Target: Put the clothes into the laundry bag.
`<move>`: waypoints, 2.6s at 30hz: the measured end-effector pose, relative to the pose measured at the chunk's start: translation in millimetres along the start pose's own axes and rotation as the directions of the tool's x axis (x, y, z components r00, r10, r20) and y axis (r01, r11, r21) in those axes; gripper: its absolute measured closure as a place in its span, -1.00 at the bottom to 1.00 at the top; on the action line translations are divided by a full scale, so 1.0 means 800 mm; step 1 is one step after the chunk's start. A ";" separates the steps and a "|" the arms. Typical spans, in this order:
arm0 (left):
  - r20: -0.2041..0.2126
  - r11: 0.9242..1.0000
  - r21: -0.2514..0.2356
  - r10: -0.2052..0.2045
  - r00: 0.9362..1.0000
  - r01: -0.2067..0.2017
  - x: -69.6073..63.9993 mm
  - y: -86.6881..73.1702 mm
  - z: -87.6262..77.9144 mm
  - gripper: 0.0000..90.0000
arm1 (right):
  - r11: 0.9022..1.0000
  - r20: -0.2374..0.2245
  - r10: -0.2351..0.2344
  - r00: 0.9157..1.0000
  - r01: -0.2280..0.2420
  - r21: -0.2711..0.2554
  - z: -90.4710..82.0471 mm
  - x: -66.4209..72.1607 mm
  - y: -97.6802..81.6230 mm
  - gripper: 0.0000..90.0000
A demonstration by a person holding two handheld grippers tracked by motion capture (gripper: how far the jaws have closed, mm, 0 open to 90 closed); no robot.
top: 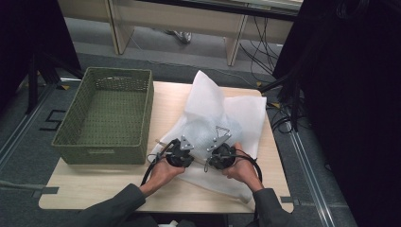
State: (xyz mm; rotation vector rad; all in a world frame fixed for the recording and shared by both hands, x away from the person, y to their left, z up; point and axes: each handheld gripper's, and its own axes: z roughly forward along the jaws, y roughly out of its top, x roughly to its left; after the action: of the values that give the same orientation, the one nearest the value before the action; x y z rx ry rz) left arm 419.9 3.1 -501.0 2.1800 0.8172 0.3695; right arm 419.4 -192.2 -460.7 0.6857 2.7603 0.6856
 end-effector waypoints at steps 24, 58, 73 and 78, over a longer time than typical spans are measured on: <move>0.075 0.999 -0.018 0.031 0.997 -0.030 0.002 -0.049 -0.103 0.16 | 0.998 0.046 -0.048 0.998 0.046 0.036 0.003 0.012 -0.006 0.75; 0.028 0.997 -0.072 -0.033 0.999 0.035 0.033 -0.111 -0.199 -0.41 | 0.940 0.147 0.198 0.969 -0.144 -0.310 -0.063 0.030 -0.038 -0.05; 0.004 0.995 -0.094 -0.043 0.999 0.043 0.043 -0.127 -0.216 -0.65 | 0.913 0.114 0.262 0.958 -0.208 -0.350 -0.068 0.041 -0.056 -0.17; 0.002 0.994 -0.096 -0.046 0.999 0.046 0.043 -0.131 -0.219 -0.65 | 0.915 0.107 0.263 0.959 -0.213 -0.342 -0.068 0.045 -0.060 -0.18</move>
State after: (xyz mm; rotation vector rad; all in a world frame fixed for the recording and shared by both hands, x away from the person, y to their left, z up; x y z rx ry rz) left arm 314.0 176.6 -462.3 2.0684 0.8317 0.3781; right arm 352.7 -233.8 -440.0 0.9618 2.3653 1.0654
